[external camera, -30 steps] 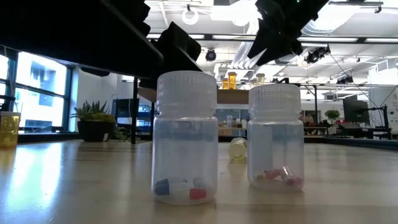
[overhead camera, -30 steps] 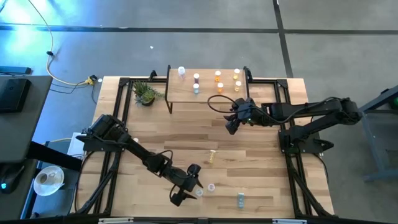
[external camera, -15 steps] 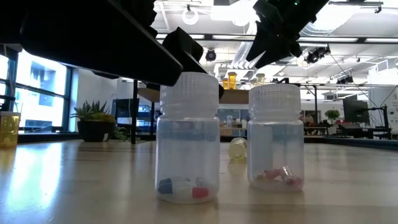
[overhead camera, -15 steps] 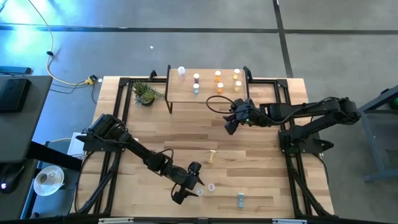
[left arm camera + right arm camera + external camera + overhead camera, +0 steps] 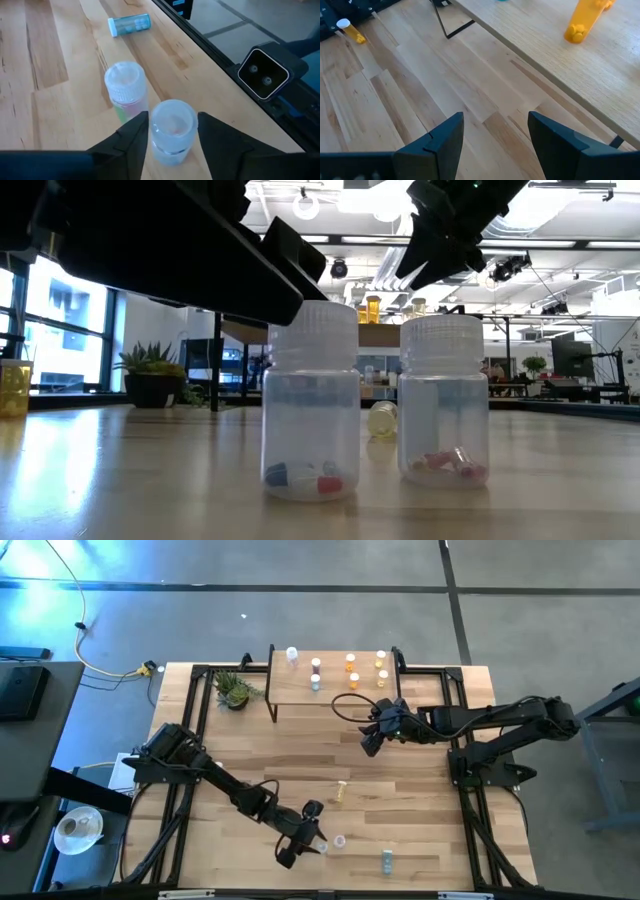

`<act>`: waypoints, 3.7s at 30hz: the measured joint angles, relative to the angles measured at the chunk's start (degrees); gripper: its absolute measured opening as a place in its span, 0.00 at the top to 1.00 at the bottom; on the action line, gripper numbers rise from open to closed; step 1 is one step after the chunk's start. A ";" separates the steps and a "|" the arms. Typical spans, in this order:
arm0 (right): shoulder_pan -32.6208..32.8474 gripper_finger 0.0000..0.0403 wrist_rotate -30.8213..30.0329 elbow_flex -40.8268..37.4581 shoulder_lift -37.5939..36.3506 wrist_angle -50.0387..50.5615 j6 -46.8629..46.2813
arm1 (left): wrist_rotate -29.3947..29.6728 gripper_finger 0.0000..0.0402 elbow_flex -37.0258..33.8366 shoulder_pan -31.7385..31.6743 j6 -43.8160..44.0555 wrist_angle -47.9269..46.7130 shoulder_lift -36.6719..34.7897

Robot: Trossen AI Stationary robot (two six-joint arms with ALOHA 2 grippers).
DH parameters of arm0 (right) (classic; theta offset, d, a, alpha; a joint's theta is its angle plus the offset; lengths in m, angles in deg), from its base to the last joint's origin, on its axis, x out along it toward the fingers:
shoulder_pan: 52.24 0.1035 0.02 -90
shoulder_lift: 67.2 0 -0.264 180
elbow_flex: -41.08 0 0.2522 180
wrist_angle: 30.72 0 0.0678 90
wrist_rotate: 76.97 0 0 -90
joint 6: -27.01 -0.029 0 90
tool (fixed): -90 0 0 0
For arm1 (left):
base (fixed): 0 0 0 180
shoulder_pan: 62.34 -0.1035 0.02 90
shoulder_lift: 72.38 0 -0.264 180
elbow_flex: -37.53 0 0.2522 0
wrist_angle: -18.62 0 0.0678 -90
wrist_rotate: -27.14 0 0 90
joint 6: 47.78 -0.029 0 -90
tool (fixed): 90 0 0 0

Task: Pick and place medicine bottles onto shelf by color
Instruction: Put the left transparent pill bottle on the shelf aligned with the transparent pill bottle

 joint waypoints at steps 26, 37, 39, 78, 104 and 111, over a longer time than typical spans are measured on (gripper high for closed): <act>0.00 0.47 0.46 0.00 0.00 -0.02 -1.55 | 0.02 0.68 -0.04 -0.13 1.53 -0.93 -0.65; 0.00 0.47 2.38 0.00 0.00 -0.15 -1.56 | 5.15 0.68 -0.09 -0.48 -0.68 -10.33 -8.96; 0.02 0.47 2.68 0.00 0.00 -0.15 -1.55 | 5.88 0.68 -0.11 -0.52 -1.45 -11.83 -10.91; 0.92 0.47 5.99 0.22 -0.07 -8.07 4.53 | 14.57 0.68 -0.15 -31.23 -10.31 -45.07 -47.61; 1.57 0.47 5.71 0.22 -0.07 -8.17 4.50 | -5.38 0.68 -0.15 -66.06 -10.53 -33.41 -34.63; 1.57 0.47 4.83 0.22 -0.07 -8.13 4.11 | -5.49 0.68 -0.09 -65.94 -9.32 -32.59 -33.08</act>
